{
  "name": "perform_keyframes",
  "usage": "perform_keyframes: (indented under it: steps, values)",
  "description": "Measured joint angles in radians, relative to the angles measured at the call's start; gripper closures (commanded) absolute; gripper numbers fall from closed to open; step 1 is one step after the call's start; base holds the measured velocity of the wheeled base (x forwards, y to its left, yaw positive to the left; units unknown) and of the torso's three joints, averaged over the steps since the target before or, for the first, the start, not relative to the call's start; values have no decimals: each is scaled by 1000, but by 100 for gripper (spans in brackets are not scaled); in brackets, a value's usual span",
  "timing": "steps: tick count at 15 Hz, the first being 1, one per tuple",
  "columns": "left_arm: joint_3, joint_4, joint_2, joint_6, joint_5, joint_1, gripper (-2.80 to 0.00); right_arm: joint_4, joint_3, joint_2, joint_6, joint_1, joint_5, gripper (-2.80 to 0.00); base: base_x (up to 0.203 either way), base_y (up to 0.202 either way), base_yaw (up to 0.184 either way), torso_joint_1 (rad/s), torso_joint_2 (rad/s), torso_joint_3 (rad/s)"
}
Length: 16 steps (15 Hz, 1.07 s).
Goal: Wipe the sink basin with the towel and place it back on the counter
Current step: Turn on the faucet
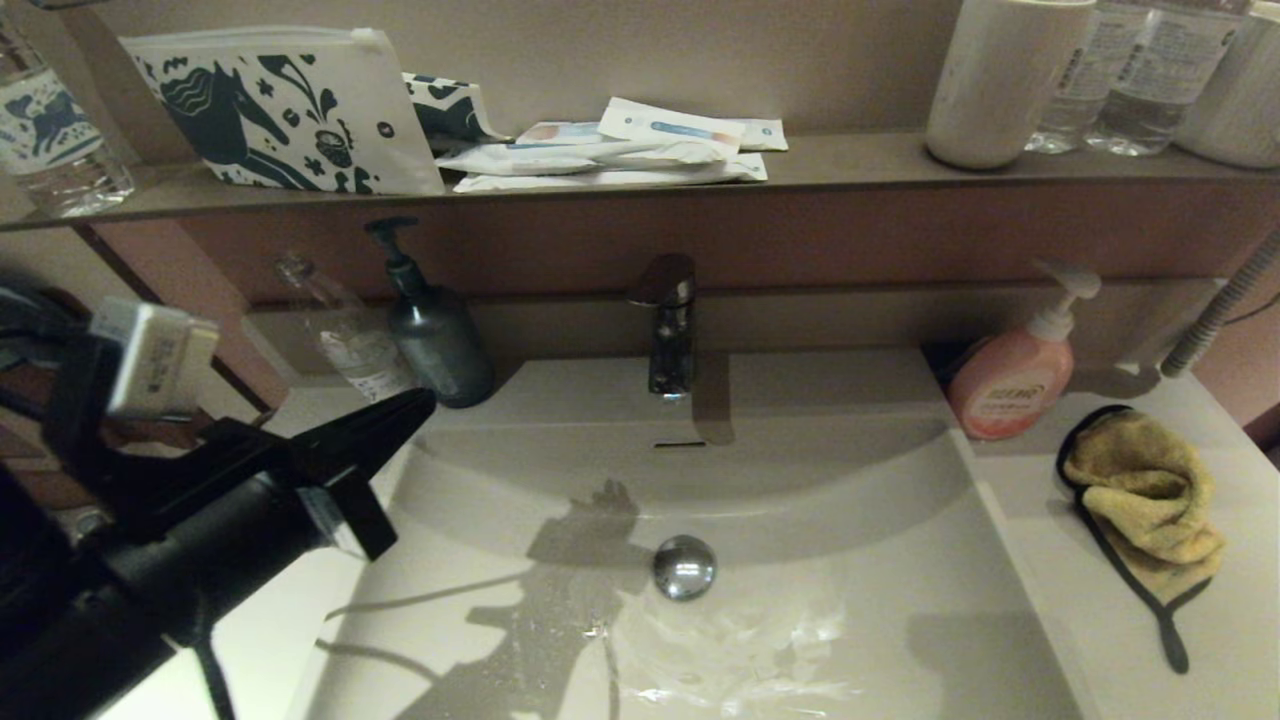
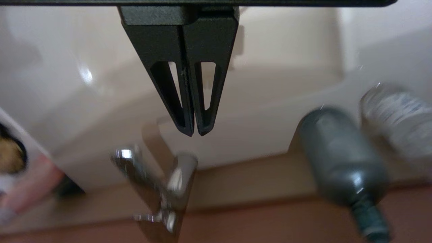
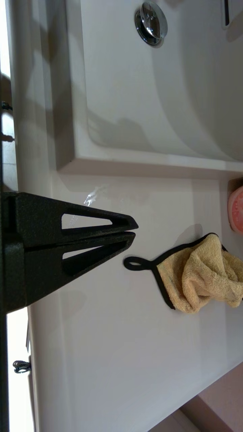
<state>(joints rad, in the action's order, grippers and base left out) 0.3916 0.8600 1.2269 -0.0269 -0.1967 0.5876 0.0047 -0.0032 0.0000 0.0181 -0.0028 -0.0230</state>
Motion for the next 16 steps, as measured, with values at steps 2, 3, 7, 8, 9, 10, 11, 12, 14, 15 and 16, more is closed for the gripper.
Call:
perform_keyframes:
  steps: [2, 3, 7, 8, 9, 10, 11, 12, 14, 15, 16]
  values:
    - [24, 104, 102, 0, -57, 45, 0, 0, 0, 0, 0, 0, 0, 0, 0, 0, 0, 0, 0, 0]
    - [40, 130, 147, 0, -69, 69, 0, 0, 0, 0, -1, 0, 0, 0, 0, 0, 0, 0, 0, 0]
    - [109, 176, 292, -5, -130, 162, 0, 0, 0, 0, 0, 0, 0, 0, 0, 0, 0, 0, 0, 0]
    - [127, 208, 326, -13, -134, 171, 0, 0, 0, 0, 0, 0, 0, 0, 0, 0, 0, 0, 0, 0]
    - [150, 246, 358, -27, -136, 175, 0, 0, 0, 0, 0, 0, 0, 0, 0, 0, 0, 0, 0, 0]
    - [171, 269, 389, -48, -137, 179, 0, 0, 0, 0, 0, 0, 0, 0, 0, 0, 0, 0, 0, 0]
    - [187, 276, 417, -77, -137, 181, 0, 0, 0, 0, 0, 0, 0, 0, 0, 0, 0, 0, 0, 0]
    - [204, 282, 441, -102, -136, 182, 0, 0, 0, 0, 0, 0, 0, 0, 0, 0, 0, 0, 0, 0]
    - [245, 317, 487, -119, -138, 183, 0, 0, 0, 0, 0, 0, 0, 0, 0, 0, 0, 0, 0, 0]
    - [260, 325, 505, -128, -139, 183, 0, 0, 0, 0, 0, 0, 0, 0, 0, 0, 0, 0, 0, 0]
    - [275, 327, 525, -147, -141, 184, 0, 0, 0, 0, 0, 0, 0, 0, 0, 0, 0, 0, 0, 0]
